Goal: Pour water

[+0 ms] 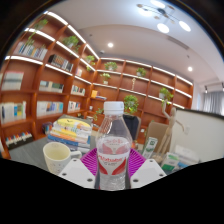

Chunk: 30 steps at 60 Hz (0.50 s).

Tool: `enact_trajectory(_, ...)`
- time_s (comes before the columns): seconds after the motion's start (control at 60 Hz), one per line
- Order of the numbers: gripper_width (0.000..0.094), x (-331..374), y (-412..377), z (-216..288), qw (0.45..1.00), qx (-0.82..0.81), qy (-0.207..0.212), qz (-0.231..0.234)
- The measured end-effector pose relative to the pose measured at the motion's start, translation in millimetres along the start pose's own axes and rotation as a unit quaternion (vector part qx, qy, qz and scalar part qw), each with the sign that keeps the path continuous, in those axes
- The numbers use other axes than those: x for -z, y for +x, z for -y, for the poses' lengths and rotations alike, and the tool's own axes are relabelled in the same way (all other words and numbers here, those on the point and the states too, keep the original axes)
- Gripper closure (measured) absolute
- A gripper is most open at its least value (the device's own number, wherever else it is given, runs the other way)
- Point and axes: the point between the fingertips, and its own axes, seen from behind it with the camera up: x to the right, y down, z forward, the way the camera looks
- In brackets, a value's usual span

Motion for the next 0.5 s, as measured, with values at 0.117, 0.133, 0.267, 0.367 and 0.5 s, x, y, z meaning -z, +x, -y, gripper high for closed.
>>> enact_trajectory(0.117,0.0557,-7.5,-19.9,-16.3,0.992,-0.118,0.005,0.033)
enact_trajectory(0.133,0.0558,-7.2,-17.9,-18.2,0.992,-0.125,0.007,0.034)
enact_trajectory(0.267,0.0558,-19.9,-24.1,-41.6,0.989,-0.145,0.0,0.042)
enact_trajectory(0.367,0.0556,-27.1,-21.9,-54.5,0.992,-0.126,0.006,0.03)
enact_trajectory(0.5,0.0556,-21.9,-19.9,-55.6,0.993,-0.116,0.013,0.009)
